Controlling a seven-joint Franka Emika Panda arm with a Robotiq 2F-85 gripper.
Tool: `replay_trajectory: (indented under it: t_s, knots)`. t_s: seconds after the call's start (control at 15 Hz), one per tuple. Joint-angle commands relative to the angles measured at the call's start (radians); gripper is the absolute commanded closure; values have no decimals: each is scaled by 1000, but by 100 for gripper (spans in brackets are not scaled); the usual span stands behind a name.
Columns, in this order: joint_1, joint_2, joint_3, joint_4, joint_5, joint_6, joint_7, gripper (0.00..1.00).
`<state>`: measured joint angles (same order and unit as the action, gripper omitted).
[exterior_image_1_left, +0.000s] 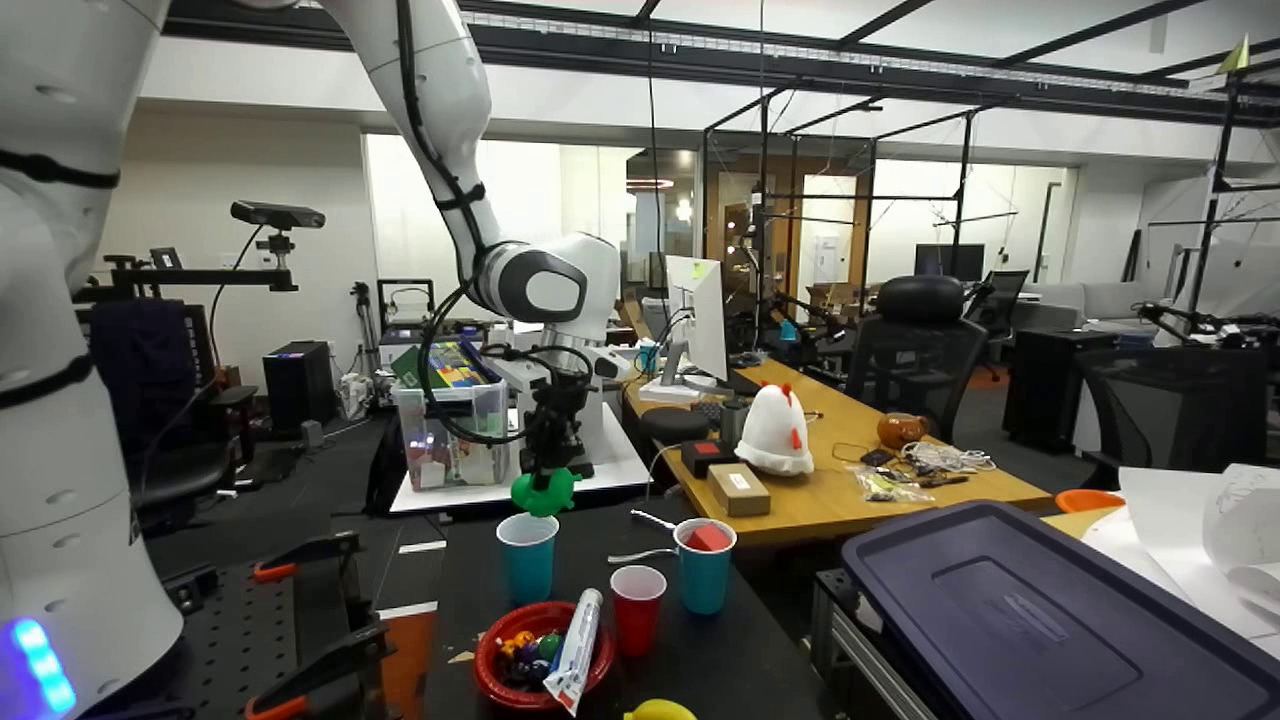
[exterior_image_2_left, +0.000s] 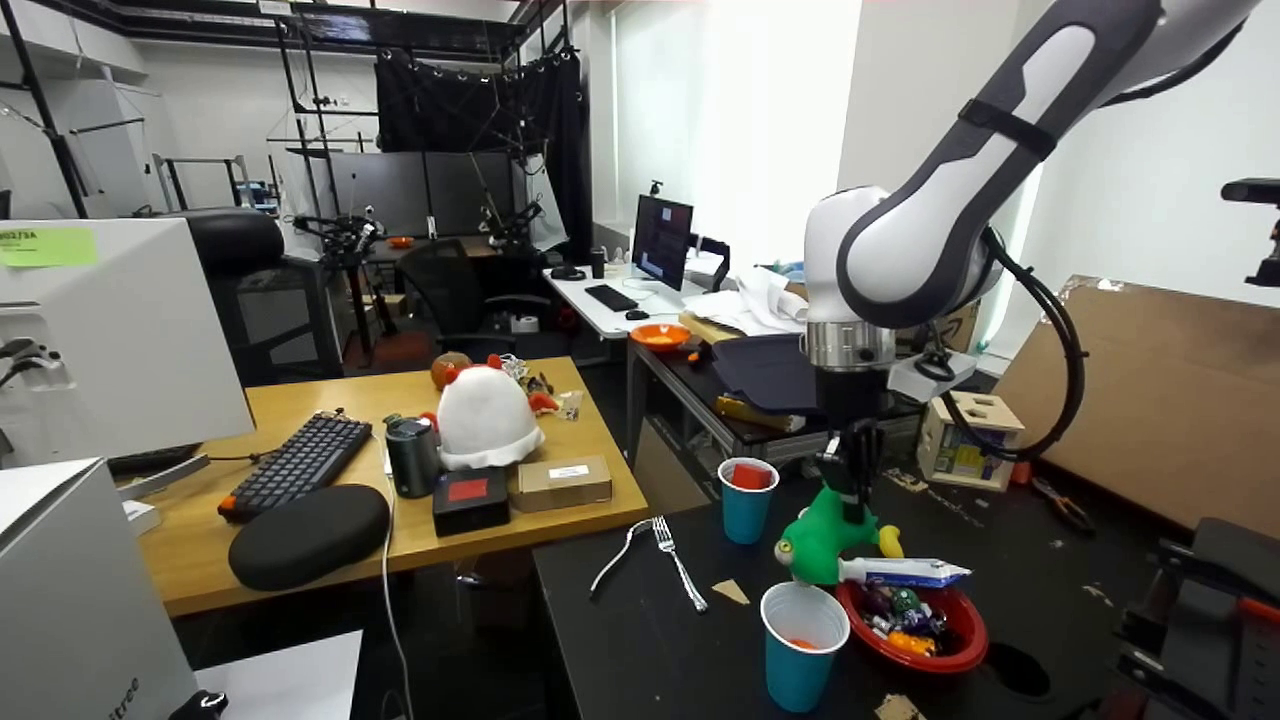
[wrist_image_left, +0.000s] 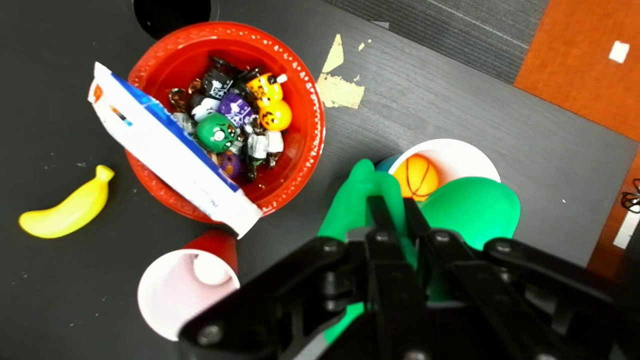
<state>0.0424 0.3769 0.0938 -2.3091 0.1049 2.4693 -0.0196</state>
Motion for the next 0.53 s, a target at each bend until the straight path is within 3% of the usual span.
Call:
replay_trajectory:
  t_s: [0.0,0.47]
  knots:
    - [-8,35,25,53,31,-60,-33,98]
    - [-5,80,25,104,16,-116,-23,98]
